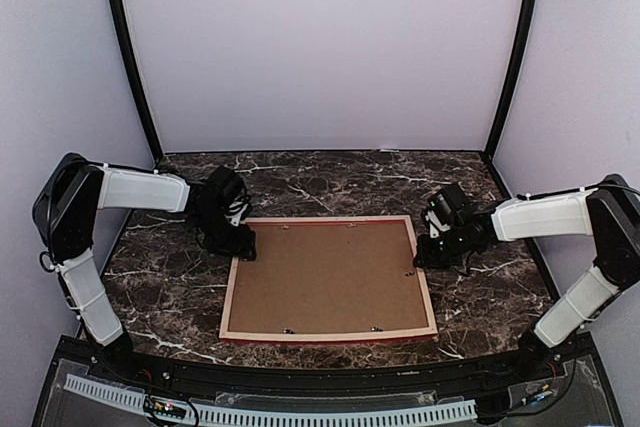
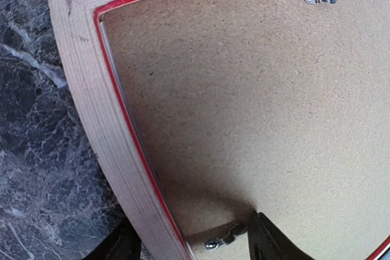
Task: Put the photo into the frame
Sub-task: Press the fastener onto the backboard.
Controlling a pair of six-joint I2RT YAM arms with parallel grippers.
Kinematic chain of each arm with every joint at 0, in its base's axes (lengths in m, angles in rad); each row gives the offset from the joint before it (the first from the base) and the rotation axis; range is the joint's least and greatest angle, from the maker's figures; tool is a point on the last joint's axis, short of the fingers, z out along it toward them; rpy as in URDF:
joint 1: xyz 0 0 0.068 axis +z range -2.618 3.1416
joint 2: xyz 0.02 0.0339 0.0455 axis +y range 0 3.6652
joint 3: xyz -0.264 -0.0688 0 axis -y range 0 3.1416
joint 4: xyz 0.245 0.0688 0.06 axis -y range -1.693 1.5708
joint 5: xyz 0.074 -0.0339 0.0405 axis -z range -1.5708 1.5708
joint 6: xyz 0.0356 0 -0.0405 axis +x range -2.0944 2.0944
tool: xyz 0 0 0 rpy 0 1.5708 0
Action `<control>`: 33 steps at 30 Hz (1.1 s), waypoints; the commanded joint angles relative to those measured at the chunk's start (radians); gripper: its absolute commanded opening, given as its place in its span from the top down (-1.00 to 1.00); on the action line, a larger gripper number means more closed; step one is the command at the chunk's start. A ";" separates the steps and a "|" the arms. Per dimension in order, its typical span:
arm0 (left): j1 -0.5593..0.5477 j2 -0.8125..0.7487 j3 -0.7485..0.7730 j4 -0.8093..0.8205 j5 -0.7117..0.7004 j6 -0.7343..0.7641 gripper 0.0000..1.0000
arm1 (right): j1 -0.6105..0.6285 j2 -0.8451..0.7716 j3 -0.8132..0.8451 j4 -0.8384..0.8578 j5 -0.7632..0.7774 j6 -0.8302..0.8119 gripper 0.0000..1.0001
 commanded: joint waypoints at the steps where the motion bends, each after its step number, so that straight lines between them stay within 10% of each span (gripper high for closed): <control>1: 0.011 0.020 -0.007 -0.012 -0.030 -0.015 -0.21 | -0.002 -0.007 -0.022 0.022 -0.020 -0.005 0.75; 33: 0.055 -0.069 -0.144 -0.021 0.023 -0.037 0.29 | -0.002 0.004 -0.036 0.039 -0.035 -0.003 0.74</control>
